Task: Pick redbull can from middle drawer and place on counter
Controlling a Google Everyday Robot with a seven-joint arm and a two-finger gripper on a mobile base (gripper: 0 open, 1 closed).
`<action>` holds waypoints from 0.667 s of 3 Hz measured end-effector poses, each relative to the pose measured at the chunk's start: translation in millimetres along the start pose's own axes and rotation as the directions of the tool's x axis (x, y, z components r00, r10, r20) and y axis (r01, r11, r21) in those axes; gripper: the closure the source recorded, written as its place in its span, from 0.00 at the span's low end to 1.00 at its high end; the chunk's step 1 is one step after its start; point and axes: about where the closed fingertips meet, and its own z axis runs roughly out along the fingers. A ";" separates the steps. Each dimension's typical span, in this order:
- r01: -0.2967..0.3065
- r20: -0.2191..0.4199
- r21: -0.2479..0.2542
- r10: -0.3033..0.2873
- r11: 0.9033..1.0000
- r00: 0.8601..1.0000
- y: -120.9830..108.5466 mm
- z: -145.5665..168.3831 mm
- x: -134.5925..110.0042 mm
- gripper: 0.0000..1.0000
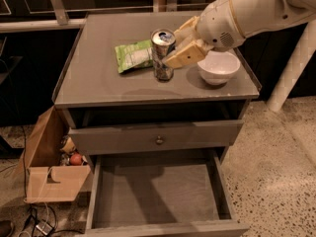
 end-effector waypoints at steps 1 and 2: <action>-0.014 0.023 -0.044 0.015 0.999 1.000 -11.4 11.0 -5.4 1.00; -0.019 0.018 -0.112 0.021 0.994 1.000 -27.5 31.6 -13.9 1.00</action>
Offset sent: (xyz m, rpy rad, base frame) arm 0.0603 0.0513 0.0026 -0.0010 0.1370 0.1434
